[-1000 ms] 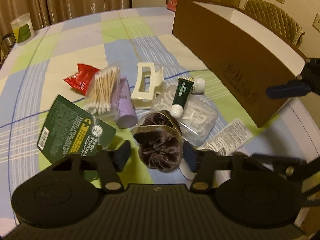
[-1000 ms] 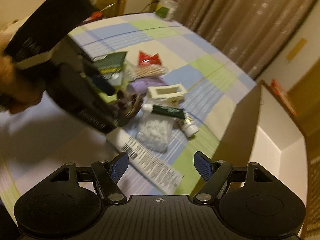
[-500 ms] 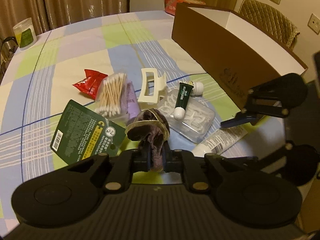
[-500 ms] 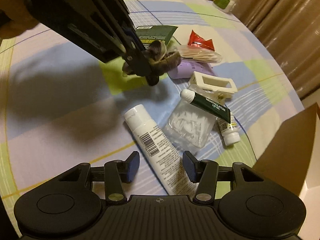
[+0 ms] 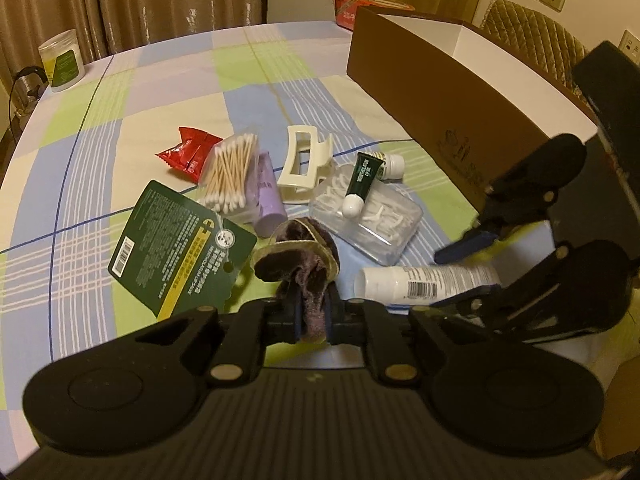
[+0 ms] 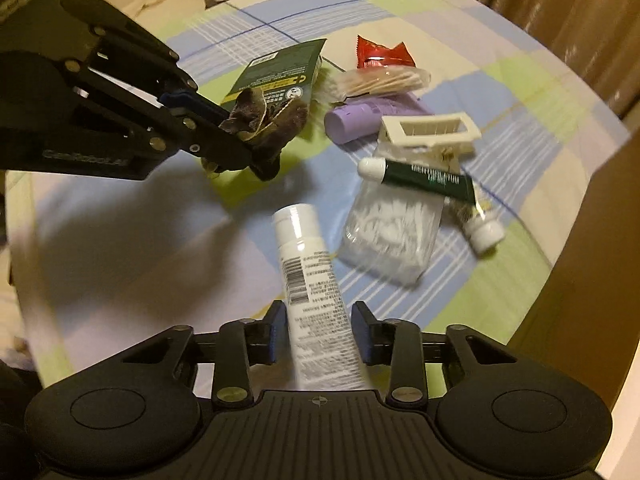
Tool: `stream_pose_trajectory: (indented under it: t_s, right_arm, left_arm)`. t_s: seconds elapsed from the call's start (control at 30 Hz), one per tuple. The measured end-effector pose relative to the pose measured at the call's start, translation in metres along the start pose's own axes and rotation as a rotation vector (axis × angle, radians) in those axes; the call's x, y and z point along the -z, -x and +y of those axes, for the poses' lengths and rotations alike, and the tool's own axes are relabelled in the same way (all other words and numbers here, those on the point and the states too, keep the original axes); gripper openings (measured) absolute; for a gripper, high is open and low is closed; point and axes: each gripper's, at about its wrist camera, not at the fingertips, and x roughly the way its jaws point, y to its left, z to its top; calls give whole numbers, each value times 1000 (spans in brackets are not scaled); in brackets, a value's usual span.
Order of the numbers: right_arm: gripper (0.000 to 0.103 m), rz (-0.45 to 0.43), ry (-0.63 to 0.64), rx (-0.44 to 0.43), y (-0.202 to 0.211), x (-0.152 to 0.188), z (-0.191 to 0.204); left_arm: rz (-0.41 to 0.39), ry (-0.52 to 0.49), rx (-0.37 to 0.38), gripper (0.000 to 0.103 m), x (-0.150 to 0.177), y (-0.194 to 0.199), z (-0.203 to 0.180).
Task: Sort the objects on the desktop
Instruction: 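Grasp the dark brown scrunchie with the left tool while the right tool grasps the white tube, then lift the scrunchie and white tube and carry both over the brown box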
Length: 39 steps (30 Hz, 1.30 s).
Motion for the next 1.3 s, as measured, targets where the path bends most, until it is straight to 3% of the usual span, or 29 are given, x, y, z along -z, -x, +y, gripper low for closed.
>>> stream_pose_trajectory:
  t_s: [0.23, 0.67, 1.0, 1.3]
  right_arm:
    - [34, -21, 66, 17, 2, 4, 18]
    - [31, -51, -56, 47, -9, -1, 17]
    - [30, -125, -129, 81, 25, 5, 21]
    - [30, -259, -240, 177, 91, 4, -4]
  left_arm:
    - [3, 0, 6, 8, 6, 3, -1]
    - [-6, -16, 1, 8, 13, 11, -1]
    - [-30, -66, 2, 8, 2, 23, -8]
    - [-74, -126, 17, 8, -23, 35, -26]
